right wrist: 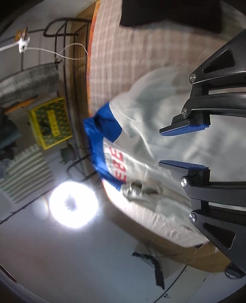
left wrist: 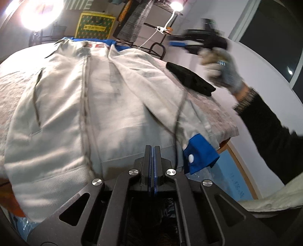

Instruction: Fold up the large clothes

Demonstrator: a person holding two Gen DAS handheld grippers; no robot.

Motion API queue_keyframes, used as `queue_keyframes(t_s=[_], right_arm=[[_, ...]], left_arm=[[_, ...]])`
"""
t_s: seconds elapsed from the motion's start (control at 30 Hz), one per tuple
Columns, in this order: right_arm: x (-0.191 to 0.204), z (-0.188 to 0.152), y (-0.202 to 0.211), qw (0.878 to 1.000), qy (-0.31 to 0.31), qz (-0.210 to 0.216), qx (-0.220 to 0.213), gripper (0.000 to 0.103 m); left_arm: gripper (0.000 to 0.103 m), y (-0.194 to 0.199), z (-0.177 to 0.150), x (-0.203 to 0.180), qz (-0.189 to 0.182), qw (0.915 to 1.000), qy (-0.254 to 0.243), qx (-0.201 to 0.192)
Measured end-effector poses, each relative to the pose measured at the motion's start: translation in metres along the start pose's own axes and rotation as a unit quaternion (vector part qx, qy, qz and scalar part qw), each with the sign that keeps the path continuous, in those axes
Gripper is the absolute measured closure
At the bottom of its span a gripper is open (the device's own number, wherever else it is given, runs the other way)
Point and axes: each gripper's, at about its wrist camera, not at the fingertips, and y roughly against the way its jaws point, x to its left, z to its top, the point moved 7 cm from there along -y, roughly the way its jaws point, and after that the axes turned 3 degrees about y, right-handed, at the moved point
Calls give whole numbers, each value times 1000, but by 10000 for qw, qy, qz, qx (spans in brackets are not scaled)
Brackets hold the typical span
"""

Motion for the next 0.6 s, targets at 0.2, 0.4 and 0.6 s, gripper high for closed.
queue_keyframes(t_s=[0.2,0.4,0.6], right_arm=[[39,-38,102,9985,251,99,-482,67],[68,-128,148,9987,427,-24,-260,64],[80,-209,175,9990,434,-34,-85,58]], left_arm=[[53,13,11,-3,-125,9997,185,-139],[45,3,52,-31,-582,9978,264,-185],[45,-46,70,-59,-636,9970,219,381]])
